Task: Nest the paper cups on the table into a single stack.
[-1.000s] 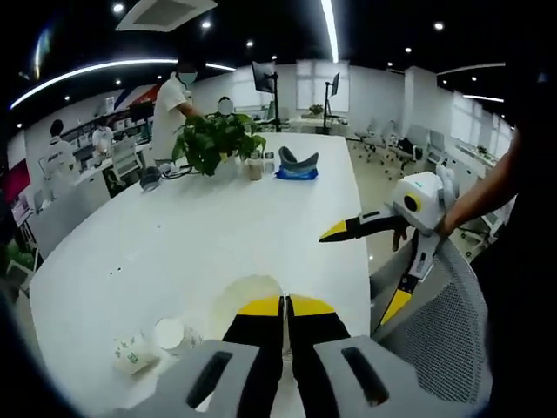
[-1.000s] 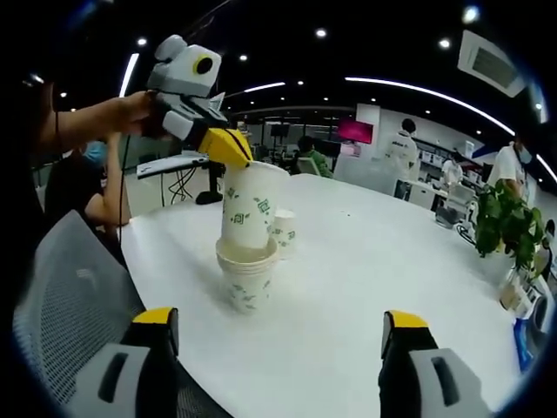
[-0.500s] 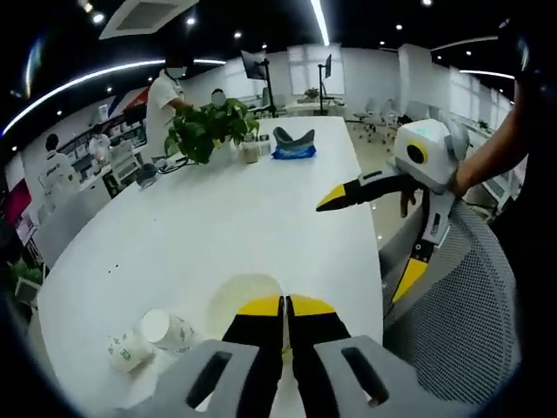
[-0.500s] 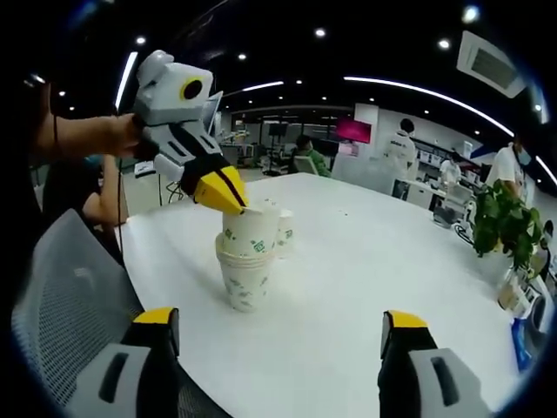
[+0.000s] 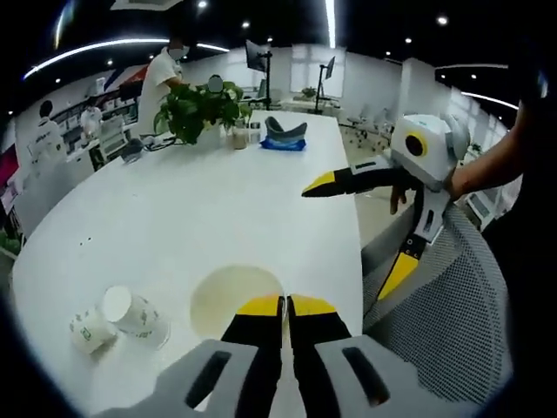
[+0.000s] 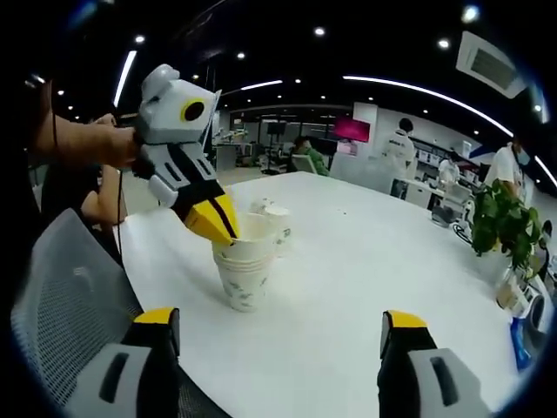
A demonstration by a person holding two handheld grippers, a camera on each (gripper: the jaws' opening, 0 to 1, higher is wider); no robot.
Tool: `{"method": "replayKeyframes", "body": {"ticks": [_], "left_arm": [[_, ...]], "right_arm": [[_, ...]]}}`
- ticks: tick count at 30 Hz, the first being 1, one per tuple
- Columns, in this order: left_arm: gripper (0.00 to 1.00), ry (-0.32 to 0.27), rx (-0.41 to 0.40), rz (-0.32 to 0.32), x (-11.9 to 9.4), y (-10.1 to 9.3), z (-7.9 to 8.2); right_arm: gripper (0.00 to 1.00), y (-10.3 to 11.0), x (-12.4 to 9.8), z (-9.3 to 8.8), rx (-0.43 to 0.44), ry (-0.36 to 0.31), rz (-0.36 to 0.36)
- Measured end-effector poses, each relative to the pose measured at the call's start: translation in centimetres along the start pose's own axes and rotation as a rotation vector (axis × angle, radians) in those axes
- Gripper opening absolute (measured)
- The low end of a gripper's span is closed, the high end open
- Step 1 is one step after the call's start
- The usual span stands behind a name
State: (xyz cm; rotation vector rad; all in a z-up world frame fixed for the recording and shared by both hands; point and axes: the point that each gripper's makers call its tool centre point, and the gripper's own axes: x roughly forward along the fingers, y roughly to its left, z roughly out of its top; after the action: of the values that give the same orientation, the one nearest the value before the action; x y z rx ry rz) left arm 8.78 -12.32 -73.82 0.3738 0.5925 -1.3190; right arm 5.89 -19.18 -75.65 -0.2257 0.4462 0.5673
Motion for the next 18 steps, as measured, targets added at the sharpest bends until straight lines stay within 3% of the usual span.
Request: {"method": "replayKeyframes", "body": {"ticks": [11, 18], "left_arm": [[0.0, 0.013, -0.027, -0.037, 1.1, 0.6, -2.0], [0.01, 0.001, -0.028, -0.039, 1.1, 0.2, -1.8]], "right_arm": [[0.97, 0.0, 0.0, 0.0, 0.001, 0.004, 0.0], [0.97, 0.0, 0.0, 0.0, 0.0, 0.003, -0.002]]}}
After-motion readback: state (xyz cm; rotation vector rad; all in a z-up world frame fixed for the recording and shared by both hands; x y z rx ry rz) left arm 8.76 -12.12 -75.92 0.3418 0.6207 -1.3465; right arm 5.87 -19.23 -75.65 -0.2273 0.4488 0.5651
